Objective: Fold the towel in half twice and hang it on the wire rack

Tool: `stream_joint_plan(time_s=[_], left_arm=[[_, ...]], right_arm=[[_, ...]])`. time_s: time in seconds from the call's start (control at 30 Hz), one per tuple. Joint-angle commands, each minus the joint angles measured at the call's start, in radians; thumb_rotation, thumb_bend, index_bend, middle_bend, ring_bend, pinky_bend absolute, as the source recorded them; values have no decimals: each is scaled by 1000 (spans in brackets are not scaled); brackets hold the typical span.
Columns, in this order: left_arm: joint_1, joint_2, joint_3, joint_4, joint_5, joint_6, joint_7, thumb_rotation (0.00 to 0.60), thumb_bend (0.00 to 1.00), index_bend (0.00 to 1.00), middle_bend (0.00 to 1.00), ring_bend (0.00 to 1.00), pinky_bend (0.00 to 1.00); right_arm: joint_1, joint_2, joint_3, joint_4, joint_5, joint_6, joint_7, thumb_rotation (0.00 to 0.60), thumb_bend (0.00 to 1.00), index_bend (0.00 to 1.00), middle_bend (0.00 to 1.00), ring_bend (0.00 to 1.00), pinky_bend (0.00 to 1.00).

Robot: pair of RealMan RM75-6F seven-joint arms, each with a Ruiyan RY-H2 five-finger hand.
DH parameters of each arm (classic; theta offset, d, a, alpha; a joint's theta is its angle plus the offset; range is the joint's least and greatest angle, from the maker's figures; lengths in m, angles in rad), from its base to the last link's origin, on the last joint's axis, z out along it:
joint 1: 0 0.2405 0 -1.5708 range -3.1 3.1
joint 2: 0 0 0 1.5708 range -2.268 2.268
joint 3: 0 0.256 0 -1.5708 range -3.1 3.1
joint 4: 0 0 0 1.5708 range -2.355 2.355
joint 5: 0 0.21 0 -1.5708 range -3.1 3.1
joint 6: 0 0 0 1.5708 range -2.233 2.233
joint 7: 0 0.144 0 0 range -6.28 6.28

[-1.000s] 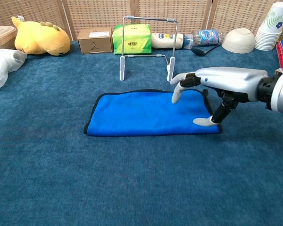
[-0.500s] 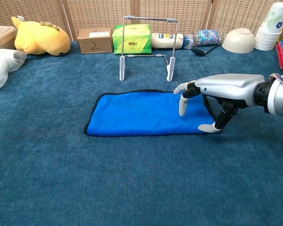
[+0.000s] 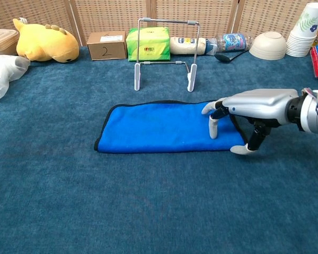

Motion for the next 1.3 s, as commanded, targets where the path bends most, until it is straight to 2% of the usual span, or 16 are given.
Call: stream_joint_plan(time_s=[0.03,0.4,0.63,0.93,1.3], left_arm=[[-2,-1,0,1,2,-1,1,600,411,212,50,0,0],[1,0,4,-1,6,1,-1,600,410,211,46,0,0],[3,-1,5,-2,7,4,-1,600,412,212,45,0,0],[1,-2,5,-3,9,4,4,600,412,212,44,0,0],[1,-1,6,-5,14,4,4,600,411,212,40,0,0]], right_arm=[[3,9,-11,-20,9,6,-17,600,348,368,87,0,0],[16,35,-33,-93,30,30,-65,599,347,369,86,0,0],[20,39,-21,-54,25,48,-49,598,346,365,86,0,0],[32,31,-29,22,45,1,-12,599,348,366,86,0,0],[31,40,-51,-20,42,12,-32,587,348,363,86,0,0]])
